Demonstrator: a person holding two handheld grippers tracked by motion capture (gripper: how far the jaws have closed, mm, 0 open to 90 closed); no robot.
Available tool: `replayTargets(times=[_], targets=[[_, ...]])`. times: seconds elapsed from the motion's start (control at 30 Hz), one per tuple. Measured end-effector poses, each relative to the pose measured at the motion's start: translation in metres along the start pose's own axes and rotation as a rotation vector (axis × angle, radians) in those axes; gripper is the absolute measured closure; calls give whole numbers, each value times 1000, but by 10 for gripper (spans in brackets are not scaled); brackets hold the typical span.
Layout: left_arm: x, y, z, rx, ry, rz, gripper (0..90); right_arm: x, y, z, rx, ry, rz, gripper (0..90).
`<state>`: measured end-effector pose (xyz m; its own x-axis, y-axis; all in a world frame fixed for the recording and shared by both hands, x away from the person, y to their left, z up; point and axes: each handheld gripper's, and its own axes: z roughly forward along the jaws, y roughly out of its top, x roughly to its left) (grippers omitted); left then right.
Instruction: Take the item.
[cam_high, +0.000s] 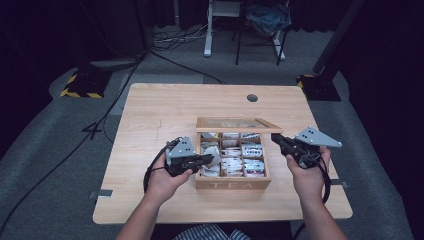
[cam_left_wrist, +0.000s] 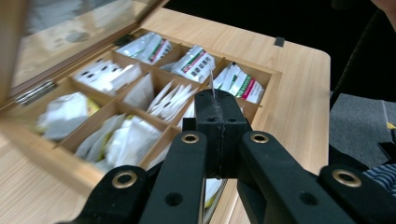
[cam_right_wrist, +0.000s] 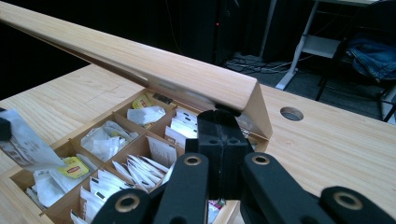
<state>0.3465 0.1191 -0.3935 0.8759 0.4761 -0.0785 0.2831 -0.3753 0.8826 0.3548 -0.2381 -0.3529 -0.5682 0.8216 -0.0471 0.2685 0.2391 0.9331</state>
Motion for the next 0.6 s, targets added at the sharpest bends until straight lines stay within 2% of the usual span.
replayTargets(times=[0.17,0.47,0.6], targets=[[2,0,-14,-19,13,-7,900,0,0,0,1,2,2,900],[2,0,-27,-42,9,-15,900,-1,0,0,0,8,2,900],[4,0,-35,-55,7,-31,900,-1,-1,0,-1,10,2,900]])
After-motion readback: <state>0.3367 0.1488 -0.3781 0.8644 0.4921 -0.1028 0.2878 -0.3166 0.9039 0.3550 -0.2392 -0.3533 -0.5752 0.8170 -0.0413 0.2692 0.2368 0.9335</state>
